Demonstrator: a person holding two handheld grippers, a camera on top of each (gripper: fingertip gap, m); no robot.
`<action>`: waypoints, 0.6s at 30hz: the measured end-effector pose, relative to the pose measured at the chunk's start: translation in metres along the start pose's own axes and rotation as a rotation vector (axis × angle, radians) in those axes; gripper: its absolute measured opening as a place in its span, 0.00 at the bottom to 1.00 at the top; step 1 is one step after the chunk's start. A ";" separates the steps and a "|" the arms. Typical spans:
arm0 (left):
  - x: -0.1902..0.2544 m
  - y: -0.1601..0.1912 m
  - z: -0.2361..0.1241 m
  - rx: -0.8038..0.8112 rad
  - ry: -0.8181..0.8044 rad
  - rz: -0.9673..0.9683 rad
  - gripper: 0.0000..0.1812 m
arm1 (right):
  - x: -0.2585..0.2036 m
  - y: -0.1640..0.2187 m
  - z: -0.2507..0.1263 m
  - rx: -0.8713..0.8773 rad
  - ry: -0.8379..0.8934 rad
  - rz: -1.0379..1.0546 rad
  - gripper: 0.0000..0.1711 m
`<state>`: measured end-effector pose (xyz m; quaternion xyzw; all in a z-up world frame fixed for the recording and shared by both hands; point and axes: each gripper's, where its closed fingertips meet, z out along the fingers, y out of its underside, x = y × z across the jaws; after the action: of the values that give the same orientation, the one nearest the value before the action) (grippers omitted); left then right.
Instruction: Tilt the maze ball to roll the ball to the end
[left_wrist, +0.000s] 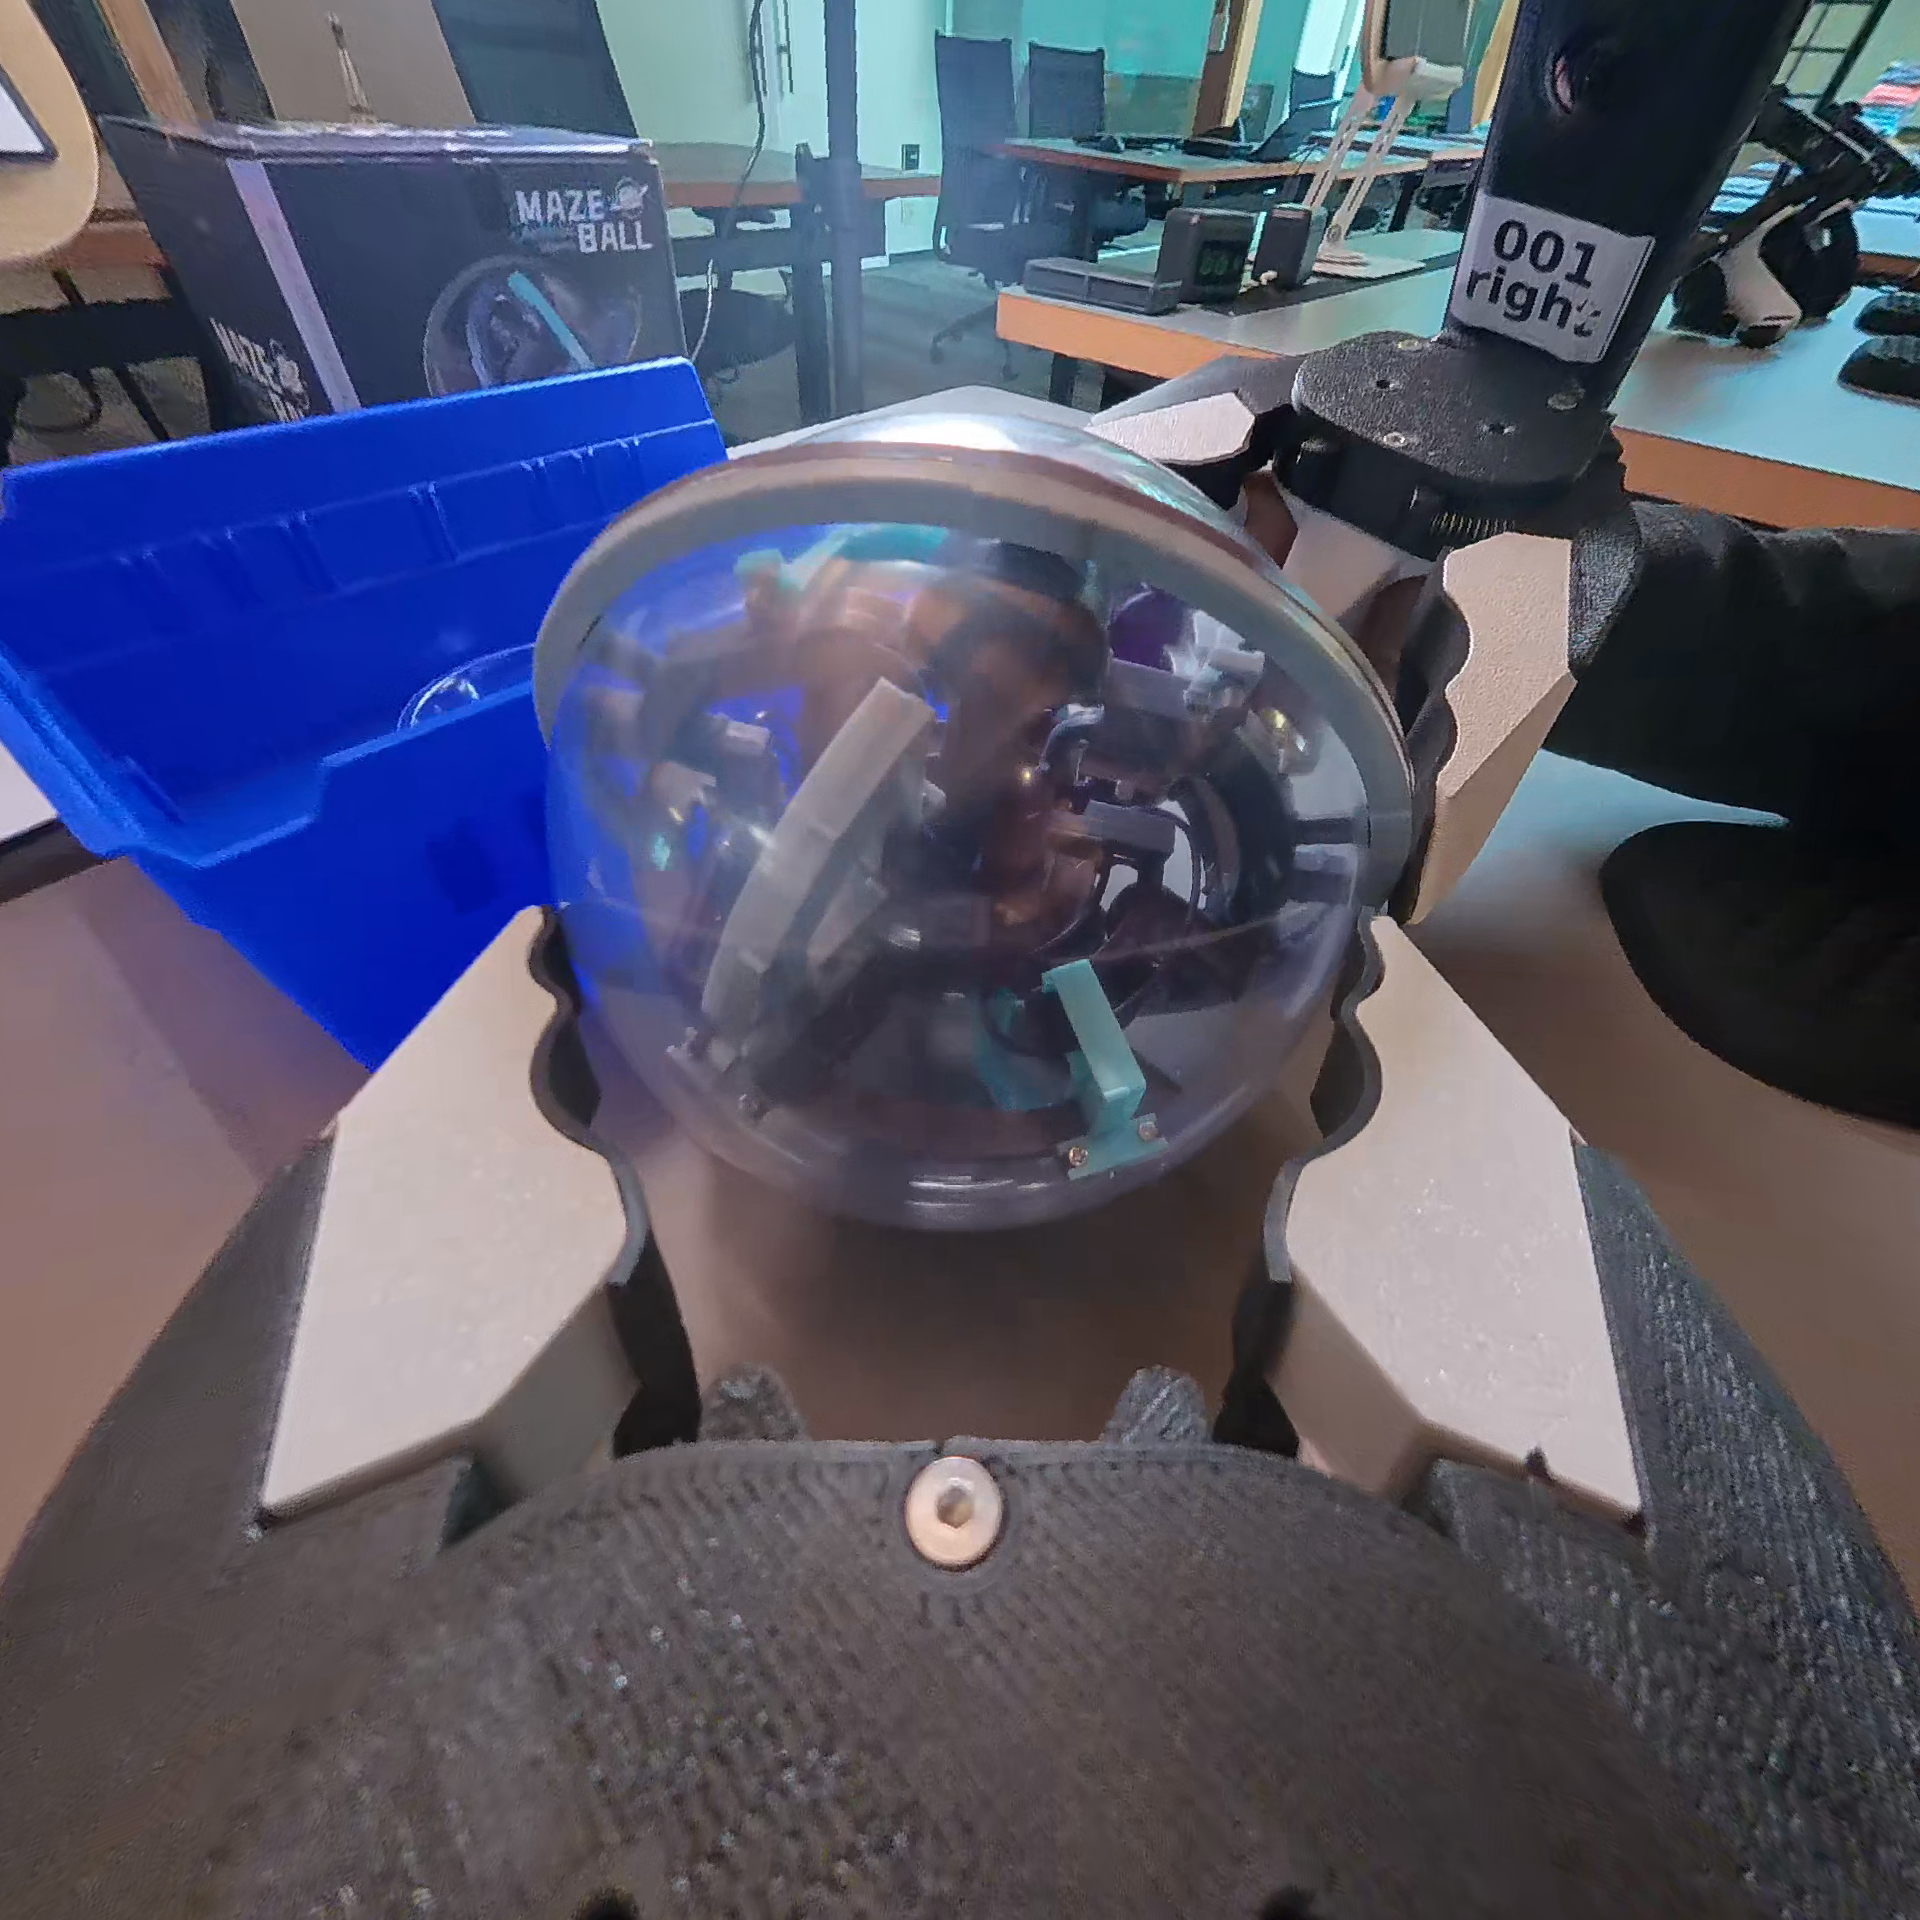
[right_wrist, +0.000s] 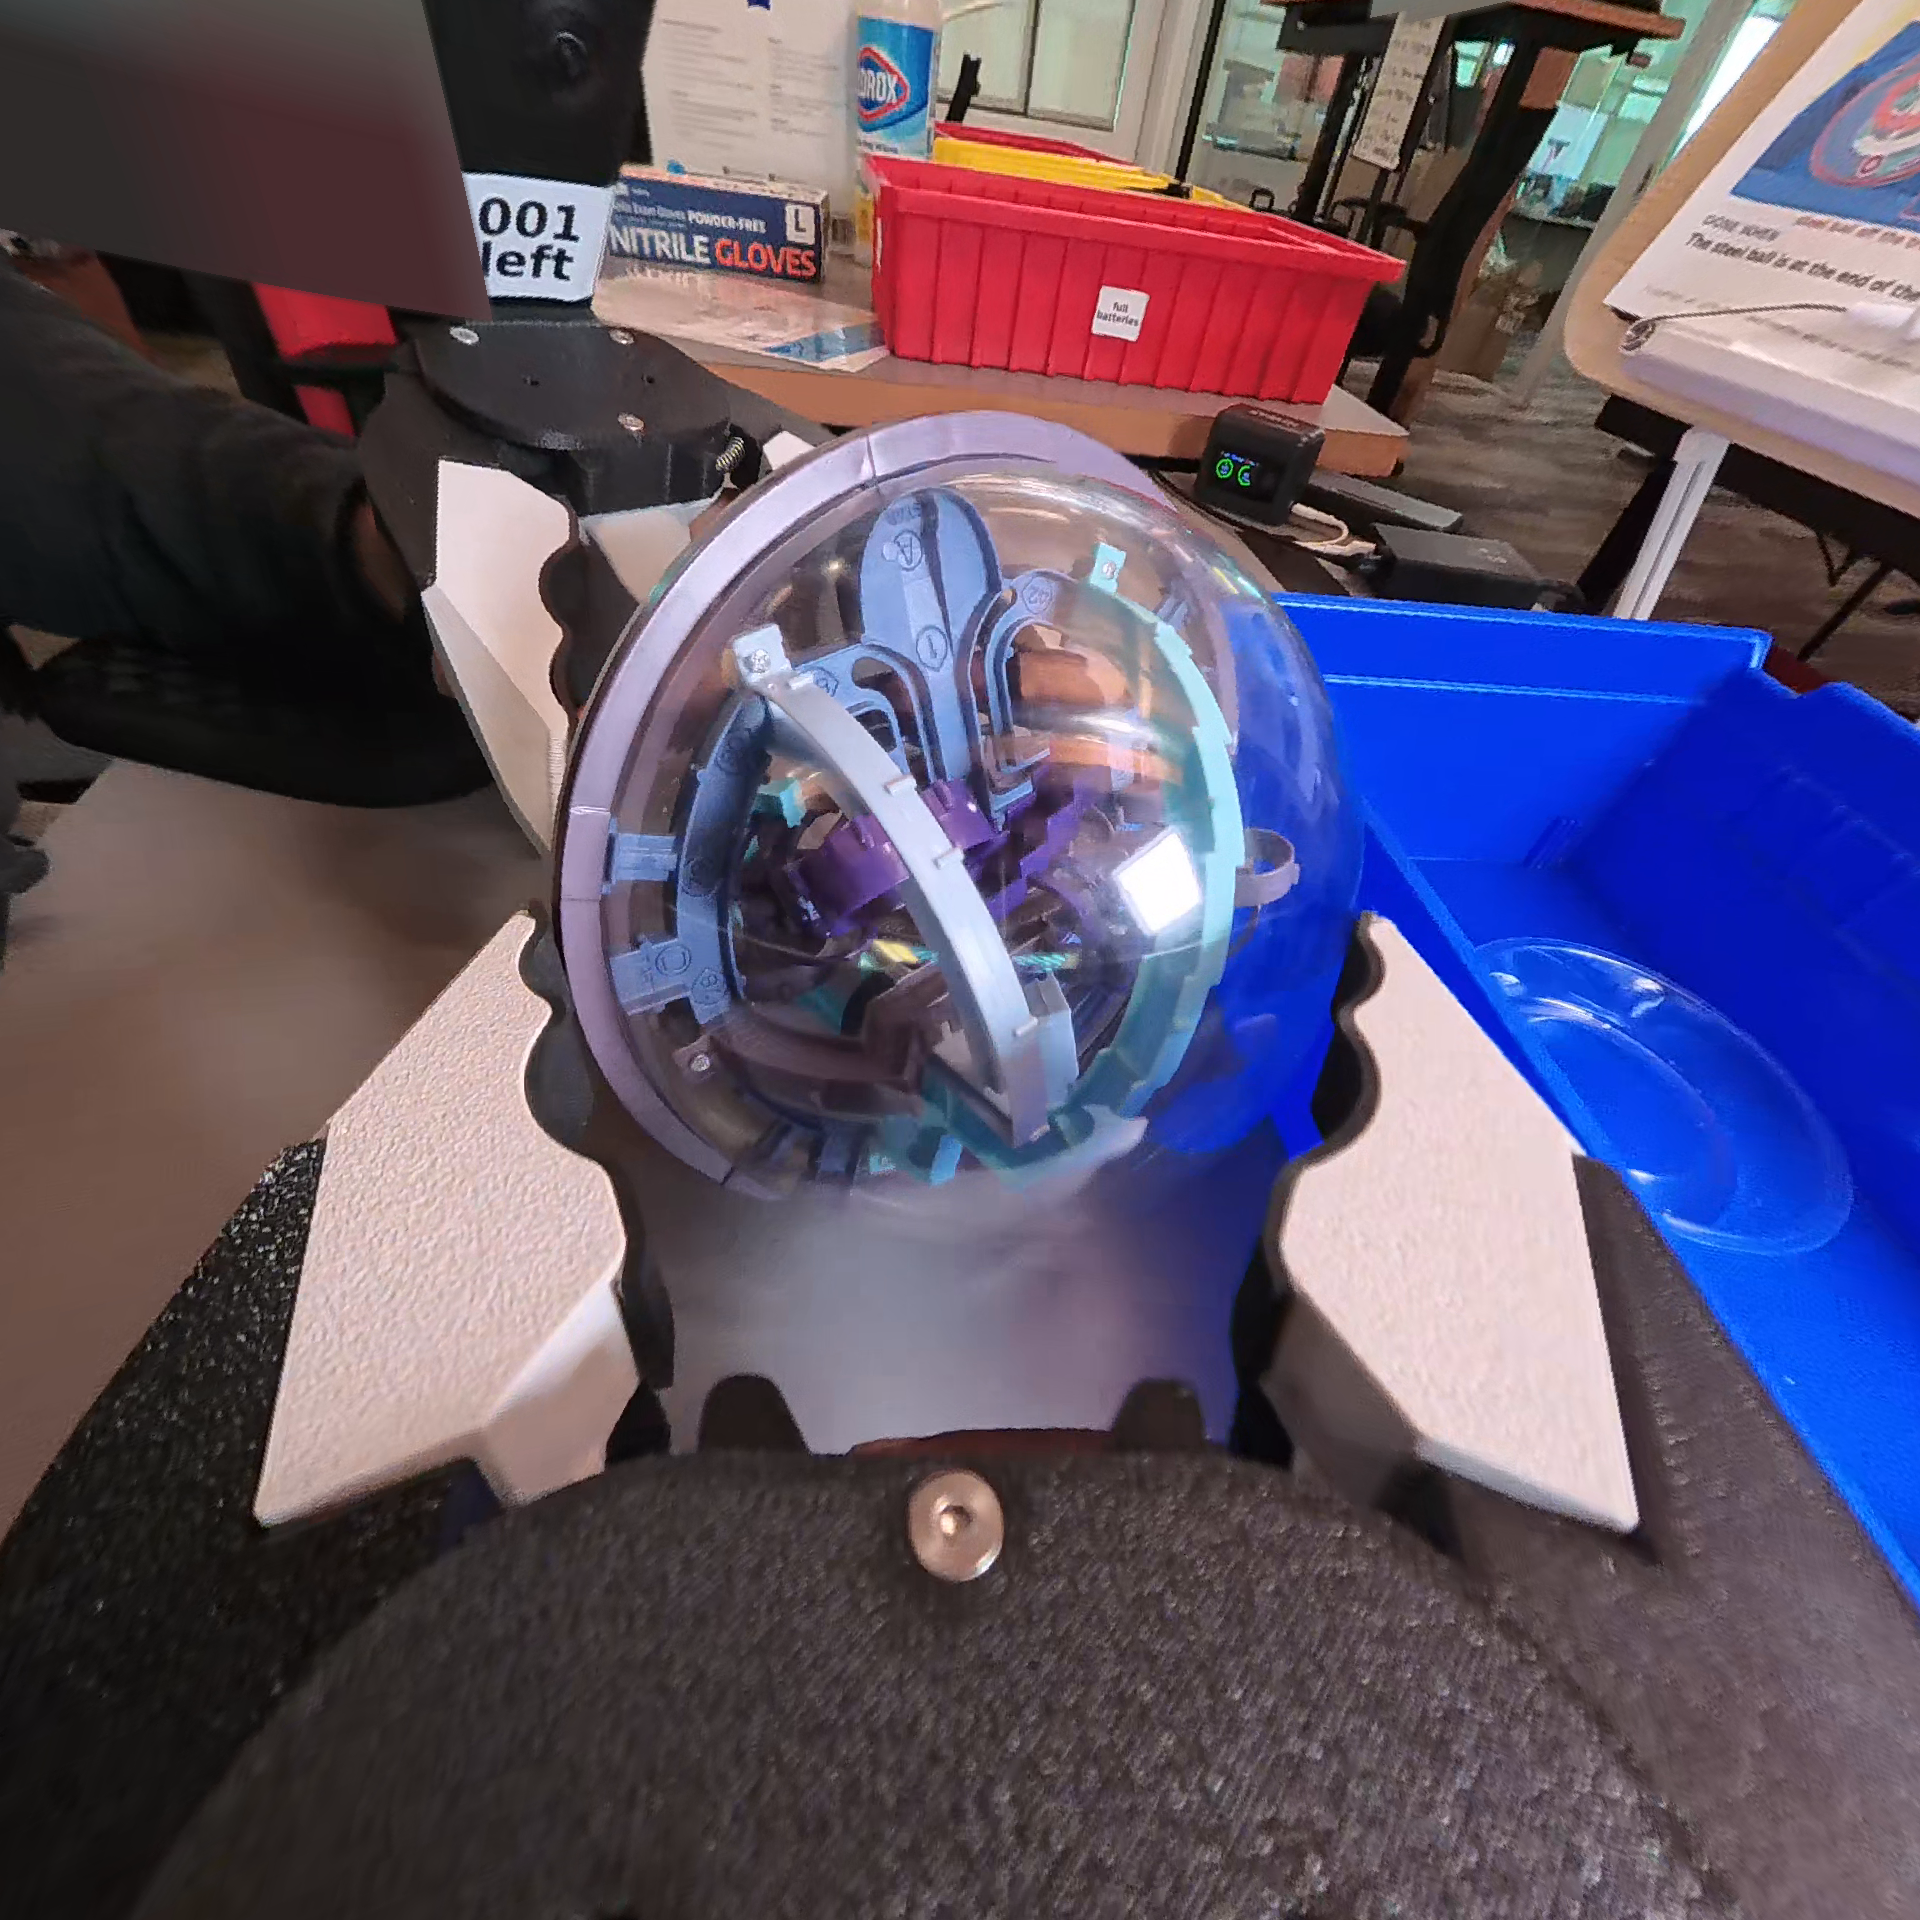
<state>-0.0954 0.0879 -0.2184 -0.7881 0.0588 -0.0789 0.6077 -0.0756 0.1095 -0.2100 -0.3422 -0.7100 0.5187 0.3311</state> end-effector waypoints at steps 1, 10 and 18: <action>0.001 0.000 0.000 0.004 0.000 0.011 0.78 | -0.001 0.001 -0.001 0.005 0.004 -0.001 0.83; 0.013 0.000 -0.004 0.043 -0.006 0.102 0.78 | -0.012 0.004 -0.007 0.014 0.030 -0.033 0.83; 0.017 0.001 -0.007 0.057 -0.008 0.148 0.77 | -0.016 0.006 -0.009 0.001 0.035 -0.072 0.83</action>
<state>-0.0801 0.0774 -0.2165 -0.7645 0.1120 -0.0323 0.6341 -0.0584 0.1017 -0.2155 -0.3254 -0.7156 0.5009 0.3621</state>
